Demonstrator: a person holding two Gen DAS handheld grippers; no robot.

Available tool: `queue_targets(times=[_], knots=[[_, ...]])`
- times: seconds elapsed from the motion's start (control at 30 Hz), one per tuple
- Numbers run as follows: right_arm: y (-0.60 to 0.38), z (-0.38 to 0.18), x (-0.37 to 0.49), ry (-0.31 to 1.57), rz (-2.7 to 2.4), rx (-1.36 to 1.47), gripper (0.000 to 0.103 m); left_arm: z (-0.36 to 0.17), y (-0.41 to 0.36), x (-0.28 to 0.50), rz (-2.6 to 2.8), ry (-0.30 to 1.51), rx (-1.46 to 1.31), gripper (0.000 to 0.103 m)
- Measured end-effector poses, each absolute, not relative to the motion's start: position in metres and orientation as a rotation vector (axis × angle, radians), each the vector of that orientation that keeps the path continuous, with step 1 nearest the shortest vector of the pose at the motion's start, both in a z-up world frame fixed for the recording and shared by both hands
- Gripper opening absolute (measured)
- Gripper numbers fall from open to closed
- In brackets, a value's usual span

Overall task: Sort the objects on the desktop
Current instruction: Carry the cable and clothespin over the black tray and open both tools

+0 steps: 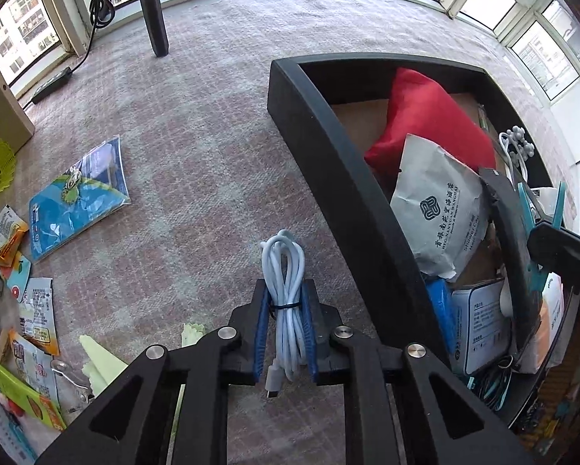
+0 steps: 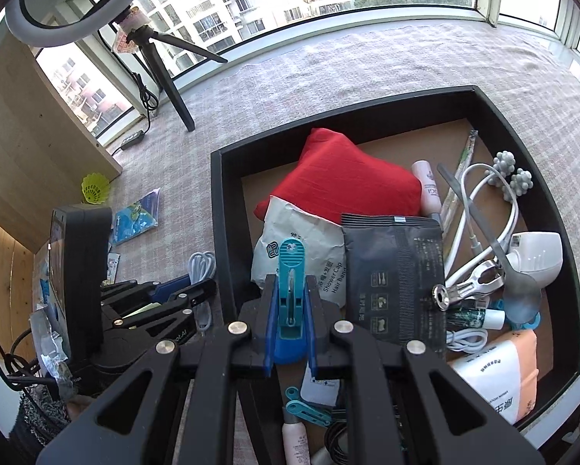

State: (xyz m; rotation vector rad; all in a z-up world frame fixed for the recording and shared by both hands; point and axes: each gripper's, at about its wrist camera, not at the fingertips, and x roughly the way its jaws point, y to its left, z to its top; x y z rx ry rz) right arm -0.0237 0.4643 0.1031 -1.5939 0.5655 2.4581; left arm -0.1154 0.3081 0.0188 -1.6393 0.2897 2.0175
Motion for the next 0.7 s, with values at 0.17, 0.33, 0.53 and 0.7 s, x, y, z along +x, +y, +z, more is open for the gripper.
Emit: queue_targets(times=[0.17,0.33,0.53,0.7], knots=[[0.490,0.111,-0.017,0.546,2.430,-1.552,0.012,0.052,0.300,-0.115,2.033,0.212,-1.586,0.014],[0.521,0.123,-0.009,0.541,2.397,-1.495,0.012,0.094,0.327,-0.104,2.022,0.193,-1.485,0.012],[0.553,0.134,0.005,0.553,2.357,-1.431,0.012,0.123,0.356,-0.082,1.965,0.196,-1.387,0.000],[0.570,0.135,0.015,0.621,2.323,-1.396,0.016,0.140,0.371,-0.074,1.945,0.202,-1.316,0.035]])
